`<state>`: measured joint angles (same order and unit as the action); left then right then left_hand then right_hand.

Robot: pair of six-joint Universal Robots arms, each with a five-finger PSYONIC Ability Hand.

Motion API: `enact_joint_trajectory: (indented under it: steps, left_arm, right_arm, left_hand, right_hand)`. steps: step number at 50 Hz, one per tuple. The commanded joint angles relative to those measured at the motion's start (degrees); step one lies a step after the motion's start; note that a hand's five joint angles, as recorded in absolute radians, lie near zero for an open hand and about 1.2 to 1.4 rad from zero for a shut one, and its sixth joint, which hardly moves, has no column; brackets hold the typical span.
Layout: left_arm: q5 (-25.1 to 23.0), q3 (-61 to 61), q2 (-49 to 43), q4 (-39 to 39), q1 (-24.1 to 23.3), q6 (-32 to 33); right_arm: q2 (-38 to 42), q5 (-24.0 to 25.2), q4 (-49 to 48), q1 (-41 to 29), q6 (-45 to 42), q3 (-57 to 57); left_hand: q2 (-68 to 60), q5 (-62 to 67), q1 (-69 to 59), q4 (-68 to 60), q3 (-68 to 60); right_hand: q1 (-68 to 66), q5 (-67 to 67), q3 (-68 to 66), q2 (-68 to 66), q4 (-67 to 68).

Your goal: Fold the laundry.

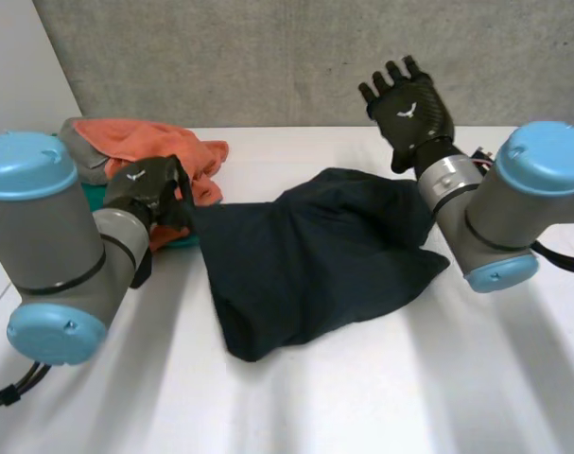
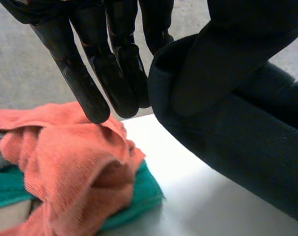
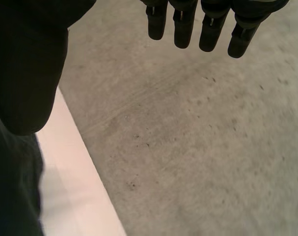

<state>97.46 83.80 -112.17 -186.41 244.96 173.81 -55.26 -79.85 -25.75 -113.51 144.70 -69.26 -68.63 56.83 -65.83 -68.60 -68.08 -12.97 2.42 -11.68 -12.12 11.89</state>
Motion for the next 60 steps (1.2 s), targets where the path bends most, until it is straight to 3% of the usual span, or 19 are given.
enact_joint_trajectory:
  steps: [1,4,6,7,10,13,18,31,42,43,45,46,60]
  left_arm:
    - [-0.08,-1.8,-1.56,-0.54,-0.18,0.21]
    - [0.01,-2.33,-1.3,-1.68,-0.18,1.17]
    - [0.01,-2.24,-1.04,-2.29,-0.09,2.05]
    - [0.09,-1.98,-0.69,-2.73,-0.18,3.1]
    - [0.18,-1.1,0.19,-2.82,-0.79,7.31]
    - [0.18,0.74,2.82,-2.65,-1.32,11.01]
    - [-0.52,9.34,10.19,-4.05,-5.62,18.65]
    - [0.18,23.5,14.61,-5.02,-17.22,24.73]
    - [1.76,25.36,10.57,-8.44,-17.41,24.82]
    - [2.02,25.44,10.57,-8.88,-17.41,24.82]
    - [2.46,25.44,9.87,-9.67,-17.32,24.82]
    - [2.55,25.44,9.69,-9.77,-17.32,24.82]
    - [2.2,24.65,2.04,-9.85,-17.32,24.82]
  right_arm:
    - [-13.99,-0.13,20.98,1.09,9.11,-4.3]
    - [-15.05,1.71,31.62,3.81,8.85,-5.18]
    - [-15.14,3.29,36.88,6.7,8.67,-5.79]
    - [-15.14,4.17,38.22,7.68,8.41,-6.23]
    - [-15.05,8.81,39.99,10.49,4.56,-8.94]
    - [-14.35,12.51,39.9,11.64,-1.76,-11.93]
    - [-9.79,14.11,37.01,12.43,-9.78,-13.88]
    - [0.23,14.46,23.83,12.7,-11.37,-13.44]
    - [4.89,14.02,17.58,12.17,-11.11,-12.39]
    - [5.16,14.02,17.41,12.17,-11.11,-12.39]
    - [5.43,13.94,17.23,12.17,-11.02,-12.12]
    - [5.34,13.93,17.23,12.17,-10.76,-12.04]
    - [2.44,13.58,17.93,12.35,-10.23,-15.28]
  left_hand:
    - [-11.37,13.17,-14.17,-11.4,-11.92]
    - [-10.4,12.19,-13.19,-10.42,-10.95]
    - [5.17,-3.37,2.37,5.15,4.62]
    - [24.57,-22.78,21.78,24.55,24.02]
    - [45.74,-43.95,42.95,45.72,45.19]
    - [45.96,-44.17,43.17,45.94,45.41]
    - [45.8,-44.0,43.0,45.77,45.25]
    - [42.09,-40.3,39.3,42.07,41.55]
    - [41.93,-40.13,39.13,41.9,41.38]
    - [41.76,-39.96,38.96,41.74,41.21]
    - [40.09,-38.29,37.29,40.07,39.54]
    - [39.24,-37.45,36.45,39.22,38.69]
    - [36.55,-34.75,33.75,36.52,36.0]
  right_hand:
    - [2.97,-2.42,1.68,2.12,-1.89]
    - [2.97,-2.42,1.68,2.12,-1.89]
    - [0.25,0.3,-1.04,-0.59,0.83]
    - [-3.47,4.02,-4.76,-4.32,4.55]
    - [-11.72,12.27,-13.01,-12.56,12.8]
    - [-18.12,18.67,-19.41,-18.97,19.2]
    - [-18.81,19.37,-20.11,-19.66,19.89]
    - [-22.5,23.05,-23.79,-23.35,23.58]
    - [-35.45,36.0,-36.74,-36.3,36.53]
    - [-38.96,39.52,-40.26,-39.81,40.04]
    - [-63.95,64.5,-65.24,-64.8,65.03]
    - [-67.0,67.55,-68.29,-67.85,68.08]
    - [-67.03,67.58,-68.32,-67.88,68.11]
